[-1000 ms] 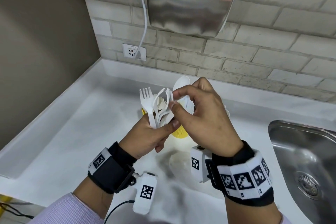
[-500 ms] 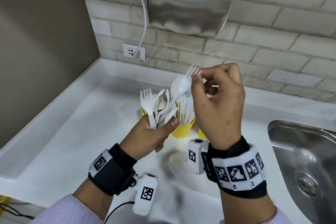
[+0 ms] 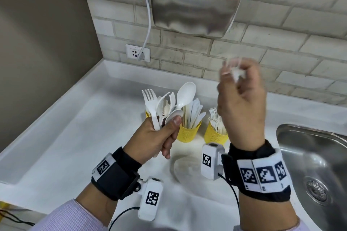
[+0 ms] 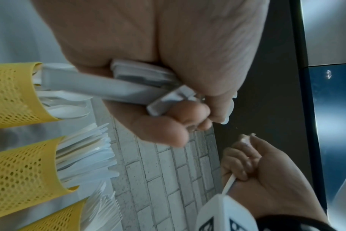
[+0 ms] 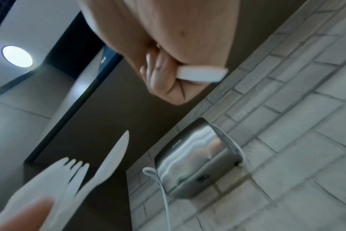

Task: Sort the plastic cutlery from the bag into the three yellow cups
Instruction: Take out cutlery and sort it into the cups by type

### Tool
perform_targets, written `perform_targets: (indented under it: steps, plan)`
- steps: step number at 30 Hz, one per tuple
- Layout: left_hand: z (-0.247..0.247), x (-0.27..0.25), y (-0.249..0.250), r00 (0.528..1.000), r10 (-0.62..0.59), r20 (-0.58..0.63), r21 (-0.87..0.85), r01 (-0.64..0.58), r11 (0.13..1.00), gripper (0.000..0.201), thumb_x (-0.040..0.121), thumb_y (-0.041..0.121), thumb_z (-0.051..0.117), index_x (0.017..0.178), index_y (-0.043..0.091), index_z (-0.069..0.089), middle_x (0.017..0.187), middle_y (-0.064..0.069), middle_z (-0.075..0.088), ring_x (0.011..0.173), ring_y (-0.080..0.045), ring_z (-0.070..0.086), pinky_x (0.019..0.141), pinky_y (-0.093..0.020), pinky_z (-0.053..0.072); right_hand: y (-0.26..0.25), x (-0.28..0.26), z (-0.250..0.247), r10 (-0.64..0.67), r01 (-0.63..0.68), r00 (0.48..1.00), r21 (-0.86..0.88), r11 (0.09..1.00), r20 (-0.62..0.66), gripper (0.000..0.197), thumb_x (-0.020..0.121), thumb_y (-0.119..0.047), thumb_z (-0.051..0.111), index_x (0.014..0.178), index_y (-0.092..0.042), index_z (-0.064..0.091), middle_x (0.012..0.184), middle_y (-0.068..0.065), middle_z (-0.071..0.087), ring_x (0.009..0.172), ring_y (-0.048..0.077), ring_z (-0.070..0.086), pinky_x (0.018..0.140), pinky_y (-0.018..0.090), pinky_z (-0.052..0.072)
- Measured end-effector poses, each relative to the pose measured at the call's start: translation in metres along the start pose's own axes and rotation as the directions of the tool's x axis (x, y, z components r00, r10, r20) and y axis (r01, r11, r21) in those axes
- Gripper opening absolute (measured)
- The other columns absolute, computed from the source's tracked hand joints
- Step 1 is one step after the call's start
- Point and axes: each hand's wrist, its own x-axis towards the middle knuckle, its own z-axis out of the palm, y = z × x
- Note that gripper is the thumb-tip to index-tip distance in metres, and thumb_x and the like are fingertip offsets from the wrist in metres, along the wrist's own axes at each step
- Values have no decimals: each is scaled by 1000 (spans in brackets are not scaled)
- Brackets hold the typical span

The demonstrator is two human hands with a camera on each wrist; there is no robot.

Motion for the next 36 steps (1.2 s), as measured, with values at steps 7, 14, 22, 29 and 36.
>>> perform_targets:
  steps: [7,14,22,29,36]
  plan:
    - [1,-1,1,999,-34,30,14,33,999,55,95,56,56,69,7,63,50,-11,49,43,-26,55,62,-63,59,15,-21,11,132,-89,952,-161,983,275,4,100,-16,65,96,-17,67,86,11,68,70,37,60,60,50,52]
    - [4,3,8,1000,29,-13,-4,-29,1000,36,99,46,54,79,21,71,56,-8,51,40,-22,46,51,-39,52,21,-29,21,195,-128,903,-194,973,383,24,106,-24,53,85,-18,62,67,14,60,52,23,56,57,40,53]
    - [2,3,4,997,-12,-77,8,13,1000,40,98,46,59,77,13,65,51,-5,46,35,-19,41,50,-39,48,31,-32,22,240,-184,940,-228,956,244,25,94,-38,47,81,-26,64,72,-10,60,69,14,55,70,37,43]
    - [4,2,7,977,-39,-210,135,68,988,60,97,50,59,54,9,52,46,-5,51,39,-26,51,57,-45,53,21,-26,20,188,-185,982,-118,976,11,15,99,-25,53,84,-25,58,67,0,63,54,24,53,57,41,46]
    - [6,0,7,972,-30,-231,260,92,961,67,98,51,57,52,3,48,40,-6,48,34,-23,47,48,-21,42,16,-21,28,115,-77,984,-257,963,136,16,99,-30,59,88,-23,69,69,-7,59,64,19,60,65,38,50]
